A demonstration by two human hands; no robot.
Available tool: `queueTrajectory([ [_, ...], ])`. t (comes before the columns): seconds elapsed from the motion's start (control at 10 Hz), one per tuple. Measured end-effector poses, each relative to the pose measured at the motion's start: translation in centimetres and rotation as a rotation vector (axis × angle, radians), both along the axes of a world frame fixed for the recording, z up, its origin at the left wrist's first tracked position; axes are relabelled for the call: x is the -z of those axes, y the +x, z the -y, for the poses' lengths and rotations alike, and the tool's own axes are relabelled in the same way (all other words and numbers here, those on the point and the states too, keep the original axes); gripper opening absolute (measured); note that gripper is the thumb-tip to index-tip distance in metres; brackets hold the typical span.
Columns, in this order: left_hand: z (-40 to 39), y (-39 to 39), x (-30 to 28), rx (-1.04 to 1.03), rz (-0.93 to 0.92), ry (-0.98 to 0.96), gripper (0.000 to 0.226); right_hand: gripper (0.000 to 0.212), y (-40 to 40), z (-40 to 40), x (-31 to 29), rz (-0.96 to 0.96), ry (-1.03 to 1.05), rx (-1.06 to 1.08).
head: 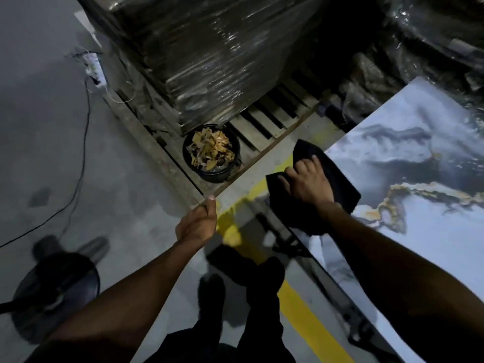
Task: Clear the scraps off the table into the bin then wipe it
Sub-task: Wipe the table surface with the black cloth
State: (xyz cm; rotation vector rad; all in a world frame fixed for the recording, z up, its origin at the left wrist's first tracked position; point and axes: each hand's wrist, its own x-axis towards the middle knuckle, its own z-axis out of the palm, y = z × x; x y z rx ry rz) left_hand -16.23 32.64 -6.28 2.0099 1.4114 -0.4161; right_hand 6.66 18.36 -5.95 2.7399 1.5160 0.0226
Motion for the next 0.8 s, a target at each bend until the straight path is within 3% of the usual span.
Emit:
queueTrajectory([
  [0.2, -0.6, -2.8, -0.5, 0.044, 0.019, 0.002, 0.068, 0.038, -7.2, -1.2, 0.5, 0.074, 0.115, -0.159],
  [0.3, -0.8, -3.4, -0.7, 0.093, 0.031, -0.024, 0.075, 0.036, -10.9, -1.7, -0.6, -0.199, 0.157, -0.192],
  [0.4, -0.8, -3.8, -0.3, 0.109, 0.109, -0.033, 0.069, 0.042, -12.2, 0.0, -3.0, -0.59, 0.436, 0.101],
  [0.5, -0.2, -3.7, -0.1, 0.102, 0.147, 0.004, 0.064, 0.036, -12.4, 4.7, -7.4, -0.6, 0.712, 0.468],
  [0.6, 0.3, -3.0, 0.2, 0.129, 0.081, -0.02, 0.069, 0.037, -10.4, 10.1, -8.6, -0.339, 0.839, 0.915],
  [0.7, 0.7, -2.9, 0.6, 0.186, 0.101, -0.003, 0.068, 0.057, -8.1, 15.4, -6.9, -0.188, 0.641, 1.029],
  [0.8, 1.0, -3.0, 1.3, 0.193, 0.106, -0.015, 0.074, 0.063, -7.6, 16.0, -2.8, -0.267, 0.232, 1.079],
])
